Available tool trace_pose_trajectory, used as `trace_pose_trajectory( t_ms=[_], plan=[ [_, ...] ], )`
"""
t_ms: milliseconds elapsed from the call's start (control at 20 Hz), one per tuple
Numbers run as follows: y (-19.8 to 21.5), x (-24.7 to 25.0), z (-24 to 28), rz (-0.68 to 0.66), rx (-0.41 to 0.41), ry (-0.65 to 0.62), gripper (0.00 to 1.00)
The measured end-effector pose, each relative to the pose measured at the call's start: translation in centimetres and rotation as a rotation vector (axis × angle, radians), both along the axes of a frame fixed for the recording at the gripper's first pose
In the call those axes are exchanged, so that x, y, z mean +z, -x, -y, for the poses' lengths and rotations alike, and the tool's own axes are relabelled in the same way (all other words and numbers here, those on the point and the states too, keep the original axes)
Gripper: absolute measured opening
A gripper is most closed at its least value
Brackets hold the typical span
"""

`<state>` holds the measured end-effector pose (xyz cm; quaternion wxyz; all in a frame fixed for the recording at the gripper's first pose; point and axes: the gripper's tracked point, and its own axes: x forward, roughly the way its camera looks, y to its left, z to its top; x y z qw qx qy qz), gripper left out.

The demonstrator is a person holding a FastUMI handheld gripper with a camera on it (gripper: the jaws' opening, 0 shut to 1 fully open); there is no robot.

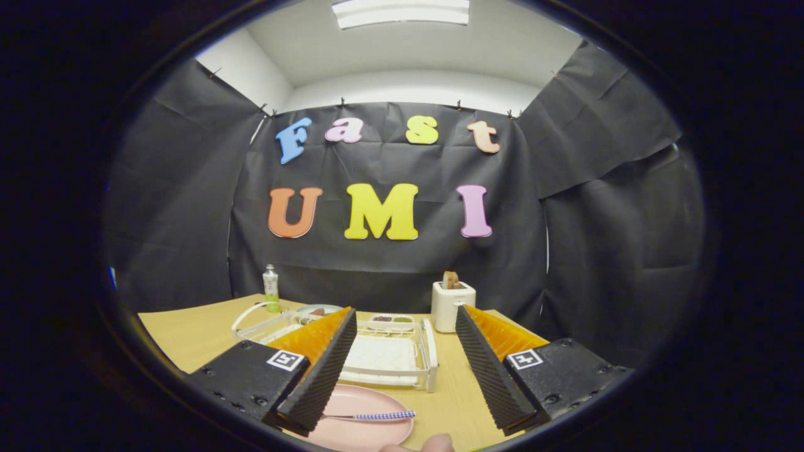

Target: Take the plate from the dish rack, then take the spoon from the basket and place it into the plate.

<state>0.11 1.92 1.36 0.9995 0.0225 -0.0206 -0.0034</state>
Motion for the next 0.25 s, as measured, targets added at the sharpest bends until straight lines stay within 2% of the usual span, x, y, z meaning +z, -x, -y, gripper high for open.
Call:
trace_pose_trajectory(
  t_ms=[250],
  plan=[
    [-0.13, -0.05, -0.50, 0.000, 0.012, 0.004, 1.00]
  ],
)
